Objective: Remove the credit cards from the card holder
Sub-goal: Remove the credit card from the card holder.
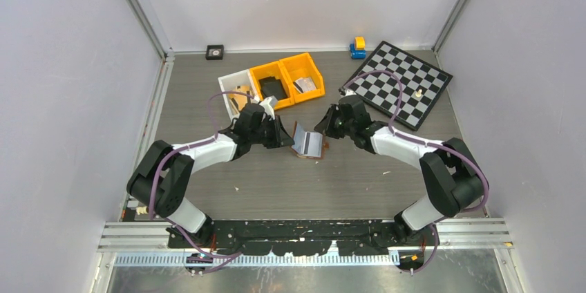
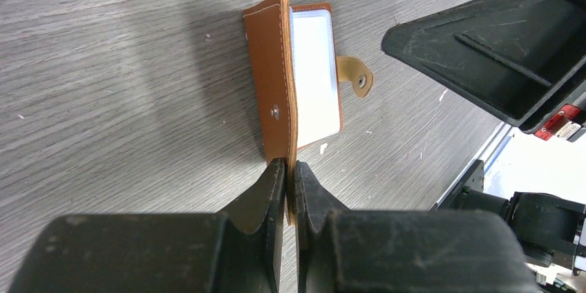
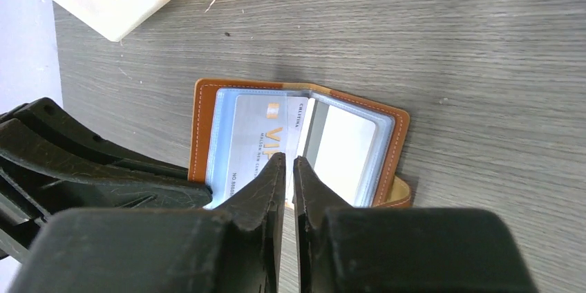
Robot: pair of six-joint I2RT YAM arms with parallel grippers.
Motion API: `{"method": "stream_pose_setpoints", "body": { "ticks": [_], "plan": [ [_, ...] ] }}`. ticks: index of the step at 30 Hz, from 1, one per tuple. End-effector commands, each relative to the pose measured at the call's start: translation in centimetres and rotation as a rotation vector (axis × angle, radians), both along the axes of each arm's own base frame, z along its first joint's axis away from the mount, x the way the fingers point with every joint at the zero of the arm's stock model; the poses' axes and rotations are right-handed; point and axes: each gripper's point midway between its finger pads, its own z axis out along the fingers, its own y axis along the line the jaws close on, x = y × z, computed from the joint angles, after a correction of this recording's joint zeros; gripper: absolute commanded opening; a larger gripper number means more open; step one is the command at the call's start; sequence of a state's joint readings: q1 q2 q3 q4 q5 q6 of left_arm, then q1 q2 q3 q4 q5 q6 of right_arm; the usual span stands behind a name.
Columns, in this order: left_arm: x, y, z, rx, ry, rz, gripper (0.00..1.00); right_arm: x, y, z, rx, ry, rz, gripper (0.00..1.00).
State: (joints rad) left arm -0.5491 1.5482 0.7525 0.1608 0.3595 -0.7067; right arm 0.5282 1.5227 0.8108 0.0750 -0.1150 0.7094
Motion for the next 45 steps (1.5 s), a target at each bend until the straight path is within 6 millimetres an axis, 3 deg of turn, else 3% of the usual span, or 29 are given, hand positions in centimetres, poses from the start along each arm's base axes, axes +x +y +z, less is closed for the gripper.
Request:
{"method": "stream_pose_setpoints", "body": {
  "ticks": [1, 5, 9, 13, 23, 27, 30, 33, 39, 45],
  "plan": [
    [0.8, 0.0, 1.0, -0.002, -0.024, 0.011, 0.09, -0.1, 1.7, 0.3, 0.058, -0.025, 0.078, 0.15],
    [0.7, 0.0, 0.9, -0.003, -0.02, 0.01, 0.09, -0.1, 2.7, -1.3, 0.071, 0.039, 0.105, 0.15],
    [0.7, -0.1, 0.8, -0.005, -0.017, 0.006, 0.09, 0.0, 2.9, -3.9, 0.027, 0.142, 0.096, 0.05],
    [0.6, -0.2, 0.8, -0.01, -0.013, 0.001, 0.09, 0.1, 2.9, -5.1, 0.011, 0.178, 0.092, 0.01],
    [0.4, -1.4, -0.2, -0.036, 0.046, -0.05, 0.12, 0.0, 3.1, -6.0, -0.003, 0.217, 0.101, 0.01],
    [0.2, -1.9, 0.3, -0.069, 0.038, -0.072, 0.12, -0.1, 3.1, -6.4, -0.011, 0.235, 0.102, 0.0],
    [0.1, -2.1, 1.2, -0.101, 0.012, -0.083, 0.07, 0.0, 3.1, -6.4, -0.011, 0.235, 0.098, 0.0],
    [0.3, -1.6, 1.7, -0.097, -0.014, -0.063, 0.0, 0.3, 2.7, -5.6, -0.022, 0.204, 0.083, 0.01],
    [0.6, -0.4, 2.7, -0.103, -0.044, -0.025, 0.0, 0.4, 1.6, -4.2, -0.041, 0.148, 0.046, 0.0],
    [0.7, 0.6, 3.2, -0.072, -0.074, 0.008, 0.0, -0.2, 1.8, -6.1, -0.068, 0.224, 0.067, 0.01]
  ]
}}
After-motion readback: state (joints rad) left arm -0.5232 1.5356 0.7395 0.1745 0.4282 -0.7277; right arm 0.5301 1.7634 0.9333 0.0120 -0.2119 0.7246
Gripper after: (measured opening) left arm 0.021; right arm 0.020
